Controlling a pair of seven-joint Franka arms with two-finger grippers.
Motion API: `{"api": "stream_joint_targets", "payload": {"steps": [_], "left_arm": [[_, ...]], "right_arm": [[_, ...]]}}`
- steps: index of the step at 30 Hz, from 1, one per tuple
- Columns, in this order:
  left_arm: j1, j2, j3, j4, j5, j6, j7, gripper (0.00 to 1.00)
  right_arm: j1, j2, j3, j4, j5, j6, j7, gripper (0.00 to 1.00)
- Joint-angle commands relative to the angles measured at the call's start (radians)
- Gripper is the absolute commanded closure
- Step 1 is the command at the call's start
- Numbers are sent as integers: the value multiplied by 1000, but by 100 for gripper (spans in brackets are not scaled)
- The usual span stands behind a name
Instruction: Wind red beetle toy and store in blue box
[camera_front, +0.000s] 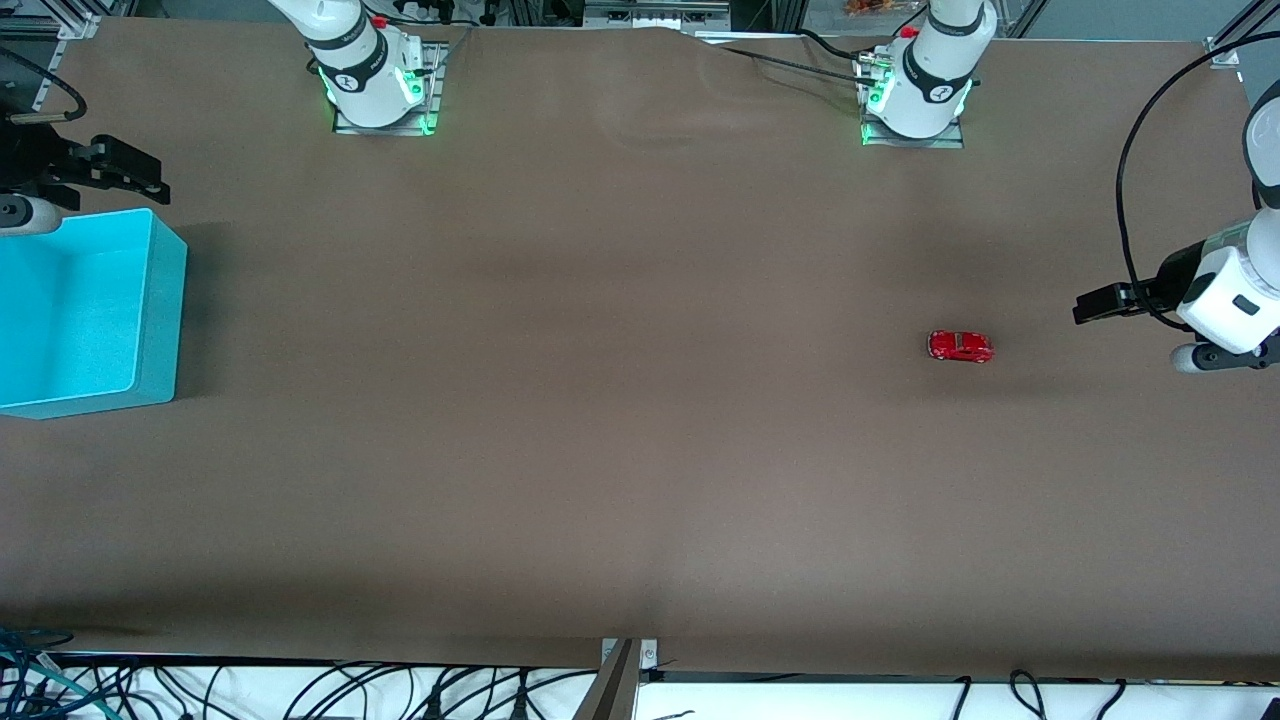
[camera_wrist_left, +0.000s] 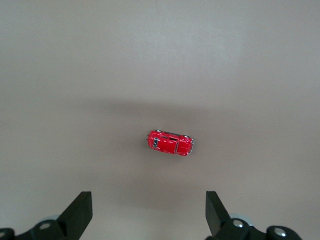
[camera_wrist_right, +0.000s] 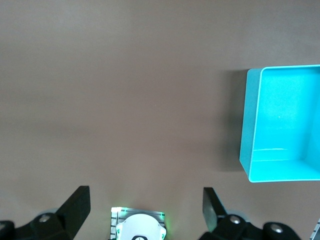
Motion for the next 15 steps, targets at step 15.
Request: {"api": "stream_joint_targets", "payload": {"steps": [15], "left_arm": [[34,18,4,-39,-56,-15,-353,0]], "right_arm": [[3,-2,8,14,-40,-16,-14,0]]}}
